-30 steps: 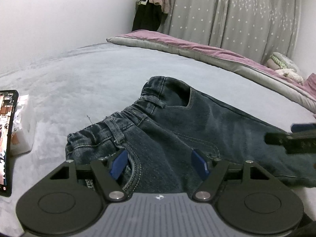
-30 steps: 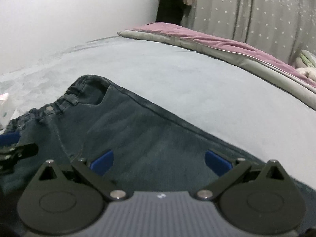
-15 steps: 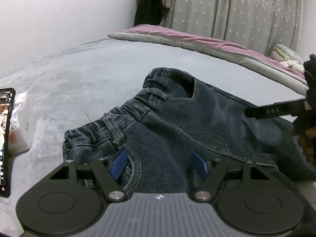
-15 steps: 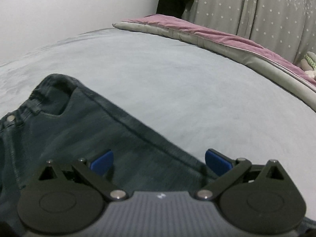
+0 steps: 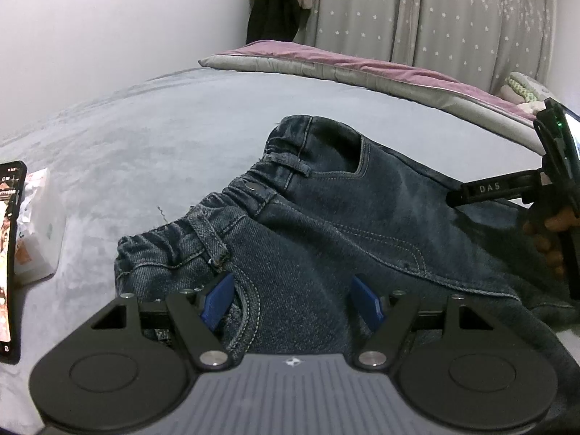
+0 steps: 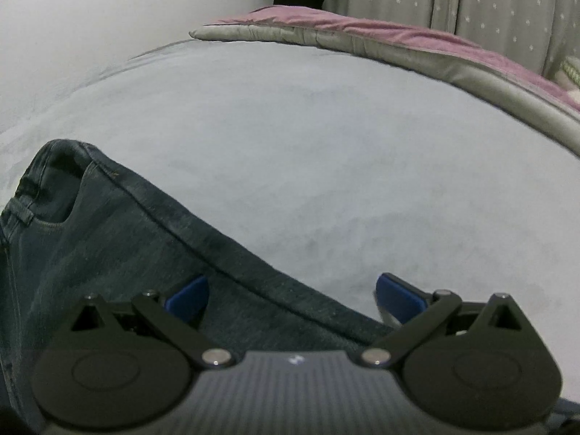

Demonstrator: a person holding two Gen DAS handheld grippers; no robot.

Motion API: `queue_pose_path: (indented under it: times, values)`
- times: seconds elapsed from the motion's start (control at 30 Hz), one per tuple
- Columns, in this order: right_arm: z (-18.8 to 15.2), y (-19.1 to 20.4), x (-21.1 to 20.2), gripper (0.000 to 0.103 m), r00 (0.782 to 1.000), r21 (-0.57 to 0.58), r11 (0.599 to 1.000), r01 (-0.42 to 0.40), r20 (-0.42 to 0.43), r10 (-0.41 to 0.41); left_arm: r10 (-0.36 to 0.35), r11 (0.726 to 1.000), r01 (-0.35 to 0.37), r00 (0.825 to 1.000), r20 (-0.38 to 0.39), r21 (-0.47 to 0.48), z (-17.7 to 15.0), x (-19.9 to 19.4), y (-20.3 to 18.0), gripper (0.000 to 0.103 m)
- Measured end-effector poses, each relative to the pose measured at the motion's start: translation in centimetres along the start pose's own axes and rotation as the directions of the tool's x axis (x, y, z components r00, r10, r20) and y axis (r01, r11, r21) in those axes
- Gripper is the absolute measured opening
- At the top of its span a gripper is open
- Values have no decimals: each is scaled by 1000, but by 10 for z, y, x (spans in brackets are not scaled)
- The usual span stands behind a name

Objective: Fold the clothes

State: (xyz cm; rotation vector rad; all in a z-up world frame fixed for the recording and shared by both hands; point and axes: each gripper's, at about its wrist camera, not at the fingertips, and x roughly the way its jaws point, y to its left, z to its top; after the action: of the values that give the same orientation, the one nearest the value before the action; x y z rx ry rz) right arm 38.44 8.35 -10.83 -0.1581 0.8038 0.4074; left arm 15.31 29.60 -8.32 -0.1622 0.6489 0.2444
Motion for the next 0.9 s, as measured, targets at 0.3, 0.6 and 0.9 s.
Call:
queue_pose_path:
  times: [0.3,0.6,0.9]
  values:
    - [-1,8,-7,65,999,-5,999,-40,-6,40,1,1000,-1,1000,-16,-2,1,3,2,71]
    - [1,35,-34,17,999,-62,997,36,17,-35,-4,1000,4,999,-33,2,2,4,3,71]
    - [3,62,-83,16,995,-86,993,85,54,-80,-28,1000,28,998,-54,3,3,3,7,71]
